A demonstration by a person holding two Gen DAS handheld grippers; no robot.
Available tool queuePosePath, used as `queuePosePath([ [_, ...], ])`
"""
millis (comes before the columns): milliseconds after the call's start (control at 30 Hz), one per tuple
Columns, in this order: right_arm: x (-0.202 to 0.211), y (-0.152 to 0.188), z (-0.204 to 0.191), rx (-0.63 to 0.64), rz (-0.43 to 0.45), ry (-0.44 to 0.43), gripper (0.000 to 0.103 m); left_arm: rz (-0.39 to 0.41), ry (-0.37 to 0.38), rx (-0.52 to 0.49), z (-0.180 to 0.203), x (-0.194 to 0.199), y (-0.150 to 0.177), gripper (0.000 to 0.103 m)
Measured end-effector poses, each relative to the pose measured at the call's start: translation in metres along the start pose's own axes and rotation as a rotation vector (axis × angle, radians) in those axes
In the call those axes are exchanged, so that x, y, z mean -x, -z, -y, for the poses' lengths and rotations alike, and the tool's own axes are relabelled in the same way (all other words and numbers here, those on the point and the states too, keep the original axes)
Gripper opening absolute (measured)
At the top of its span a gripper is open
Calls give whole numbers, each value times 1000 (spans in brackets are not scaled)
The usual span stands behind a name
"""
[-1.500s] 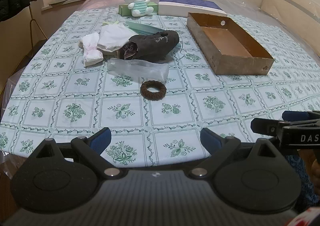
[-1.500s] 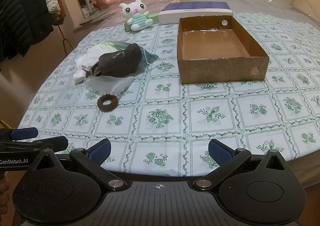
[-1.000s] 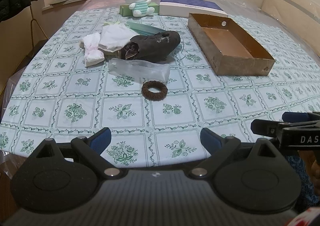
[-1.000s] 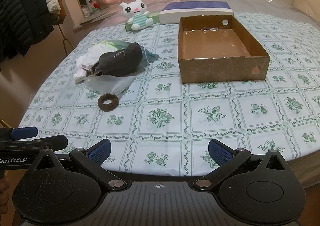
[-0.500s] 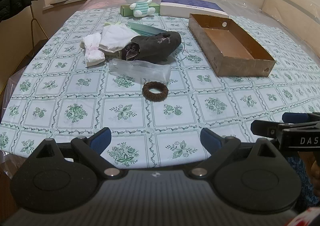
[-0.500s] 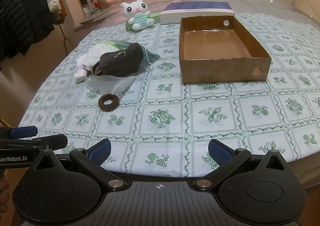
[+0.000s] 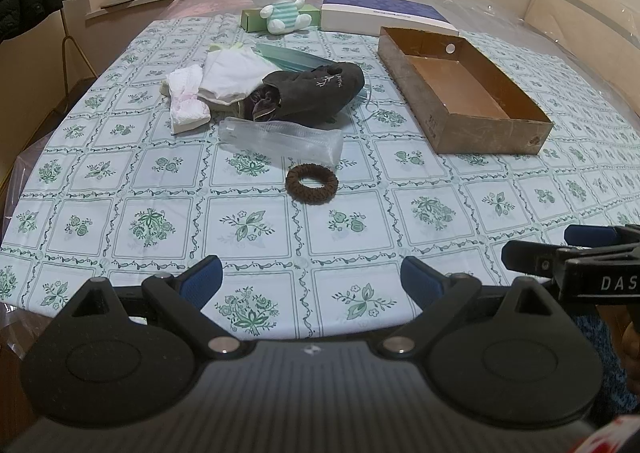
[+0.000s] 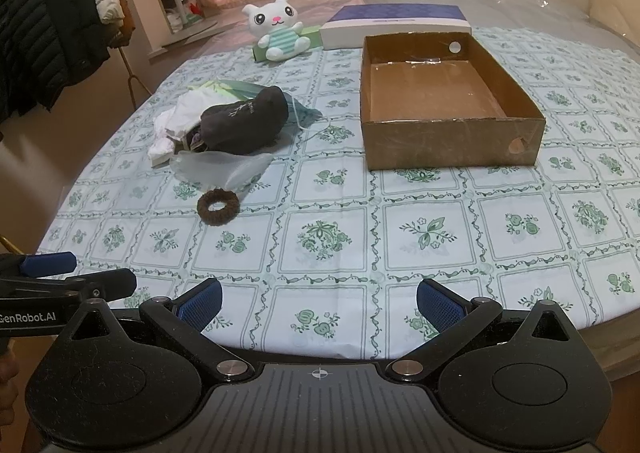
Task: Organize soft objects
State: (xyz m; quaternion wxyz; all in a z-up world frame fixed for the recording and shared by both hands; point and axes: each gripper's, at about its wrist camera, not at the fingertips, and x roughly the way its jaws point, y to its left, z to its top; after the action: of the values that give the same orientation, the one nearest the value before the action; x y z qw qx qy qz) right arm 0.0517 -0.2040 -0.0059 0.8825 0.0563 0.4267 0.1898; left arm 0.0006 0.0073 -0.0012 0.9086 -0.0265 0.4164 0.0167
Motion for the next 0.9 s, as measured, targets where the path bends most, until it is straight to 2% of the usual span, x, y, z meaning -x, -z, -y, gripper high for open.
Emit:
queuePosePath([
  [900, -6, -2, -1, 3, -6, -3, 103, -9, 0, 6, -4, -8, -3, 95],
])
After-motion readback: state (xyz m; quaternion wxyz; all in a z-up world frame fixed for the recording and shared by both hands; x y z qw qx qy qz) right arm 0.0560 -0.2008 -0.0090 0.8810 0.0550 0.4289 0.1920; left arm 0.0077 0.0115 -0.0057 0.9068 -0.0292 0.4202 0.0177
